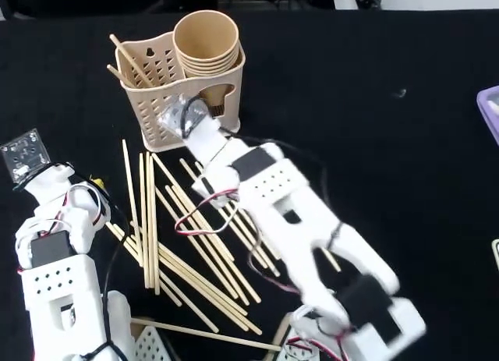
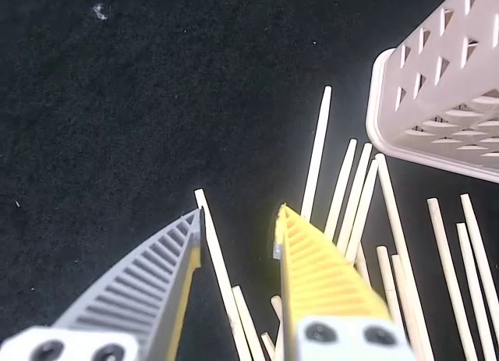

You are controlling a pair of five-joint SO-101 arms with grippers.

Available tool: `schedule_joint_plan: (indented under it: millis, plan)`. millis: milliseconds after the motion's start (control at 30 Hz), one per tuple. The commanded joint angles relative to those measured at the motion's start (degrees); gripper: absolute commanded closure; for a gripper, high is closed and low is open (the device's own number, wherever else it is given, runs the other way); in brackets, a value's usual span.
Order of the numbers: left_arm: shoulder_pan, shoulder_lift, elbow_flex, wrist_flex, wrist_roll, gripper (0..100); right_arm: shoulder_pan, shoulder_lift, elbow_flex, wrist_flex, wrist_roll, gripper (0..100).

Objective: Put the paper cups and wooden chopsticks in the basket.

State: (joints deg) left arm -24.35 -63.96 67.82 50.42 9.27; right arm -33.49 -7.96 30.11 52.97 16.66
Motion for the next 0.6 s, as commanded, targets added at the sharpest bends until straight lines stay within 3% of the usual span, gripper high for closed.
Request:
schedule_joint_plan:
  millis: [0, 267, 567]
  plan:
    - [-0.3, -0.9, -0.8, 0.0, -0.4, 84, 0.5, 8.5, -1.4, -6.9, 2.0, 81.9]
    - [-0.3, -0.9, -0.7, 0.2, -0.4, 84, 1.5, 24.4, -12.2, -5.0, 2.5, 84.8]
    - [-0.3, -0.9, -0.8, 0.2, -0.4, 84, 1.9, 27.3, -15.5, -3.0, 4.7, 85.0]
